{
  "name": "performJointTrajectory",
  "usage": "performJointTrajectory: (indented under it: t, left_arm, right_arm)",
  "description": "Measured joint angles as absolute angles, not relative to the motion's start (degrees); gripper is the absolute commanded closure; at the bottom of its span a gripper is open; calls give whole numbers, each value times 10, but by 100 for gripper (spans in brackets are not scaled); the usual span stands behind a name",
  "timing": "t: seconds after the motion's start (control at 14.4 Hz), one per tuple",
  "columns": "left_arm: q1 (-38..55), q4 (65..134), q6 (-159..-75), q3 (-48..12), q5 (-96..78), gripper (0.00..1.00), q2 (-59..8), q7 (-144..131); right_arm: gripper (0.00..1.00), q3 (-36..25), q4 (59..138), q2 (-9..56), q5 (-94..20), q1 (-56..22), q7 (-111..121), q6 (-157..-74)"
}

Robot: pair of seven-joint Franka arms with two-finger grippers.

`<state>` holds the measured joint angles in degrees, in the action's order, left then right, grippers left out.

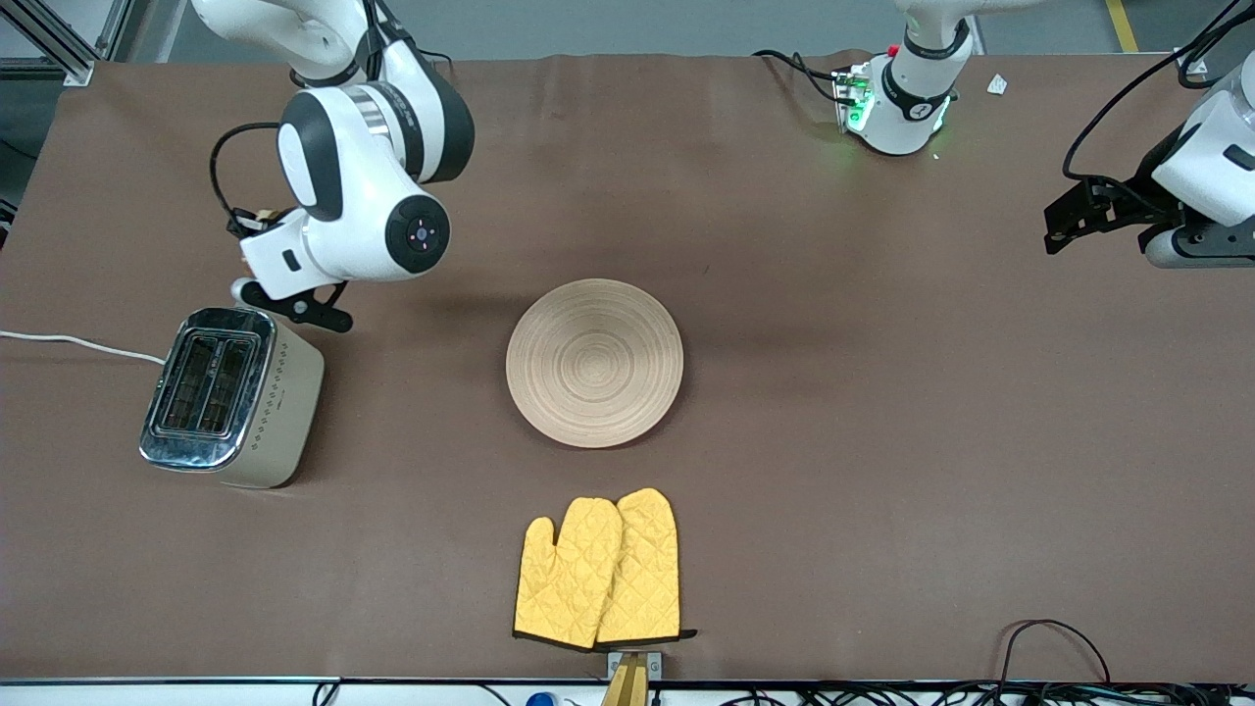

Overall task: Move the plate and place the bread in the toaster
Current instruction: 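Lift the bread with the right gripper and carry it over the toaster, then lower the bread into the toaster slot with the right gripper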

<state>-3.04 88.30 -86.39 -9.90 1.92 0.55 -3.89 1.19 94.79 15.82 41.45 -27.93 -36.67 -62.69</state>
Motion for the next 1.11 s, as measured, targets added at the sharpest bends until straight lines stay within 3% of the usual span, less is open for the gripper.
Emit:
performJointTrajectory:
  t: [0.35, 0.63, 1.11]
  left_arm:
    - [-31, 883, -866, -97, 8, 0, 6, -18]
    - [-31, 883, -874, -96, 6, 0, 5, -18]
    - [-31, 885, -888, -96, 6, 0, 2, -18]
  right_arm:
    - [100, 7, 957, 206, 522, -257, -410, -606]
    - [100, 6, 950, 234, 552, -204, -410, -644]
    - [100, 14, 850, 335, 552, -211, -408, -647]
